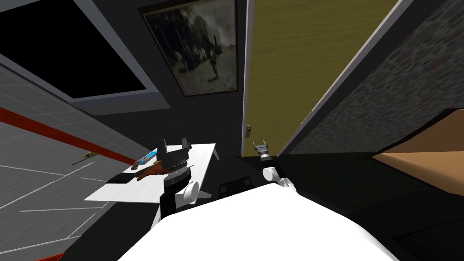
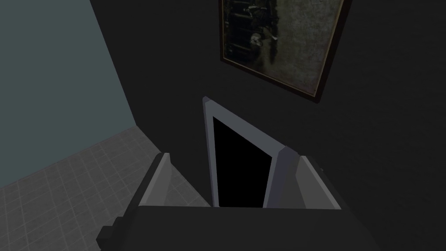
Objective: Pull the door open
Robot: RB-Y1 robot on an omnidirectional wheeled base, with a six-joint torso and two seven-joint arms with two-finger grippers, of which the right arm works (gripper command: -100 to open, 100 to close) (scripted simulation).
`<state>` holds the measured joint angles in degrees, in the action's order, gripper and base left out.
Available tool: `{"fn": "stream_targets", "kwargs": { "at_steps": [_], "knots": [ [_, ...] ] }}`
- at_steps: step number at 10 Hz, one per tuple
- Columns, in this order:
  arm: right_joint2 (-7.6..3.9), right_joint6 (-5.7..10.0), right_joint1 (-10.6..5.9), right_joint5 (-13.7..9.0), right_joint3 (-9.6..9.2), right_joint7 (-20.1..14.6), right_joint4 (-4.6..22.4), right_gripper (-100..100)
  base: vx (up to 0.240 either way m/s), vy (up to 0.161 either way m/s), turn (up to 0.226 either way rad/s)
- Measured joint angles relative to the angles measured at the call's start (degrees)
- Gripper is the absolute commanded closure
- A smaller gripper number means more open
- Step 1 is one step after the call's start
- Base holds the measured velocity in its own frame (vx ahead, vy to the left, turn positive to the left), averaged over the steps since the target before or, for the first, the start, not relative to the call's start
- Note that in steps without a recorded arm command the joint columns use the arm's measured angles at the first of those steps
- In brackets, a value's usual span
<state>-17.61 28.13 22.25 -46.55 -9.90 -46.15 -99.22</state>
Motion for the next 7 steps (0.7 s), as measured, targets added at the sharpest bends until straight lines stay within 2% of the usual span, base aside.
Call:
{"fn": "stream_targets", "kwargs": {
  "at_steps": [4,6,7],
  "knots": [
    [-1.84,-0.25,-0.40,-4.64,-0.61,-4.75,3.82,-100,0.184,-0.006,0.013],
    [-2.20,-0.90,-0.87,-6.83,-0.71,-6.38,5.44,-100,0.208,0.006,0.011],
    [-2.78,-0.55,-1.17,-7.57,-1.08,-7.63,6.79,-100,0.180,-0.006,0.004]
  ]
}}
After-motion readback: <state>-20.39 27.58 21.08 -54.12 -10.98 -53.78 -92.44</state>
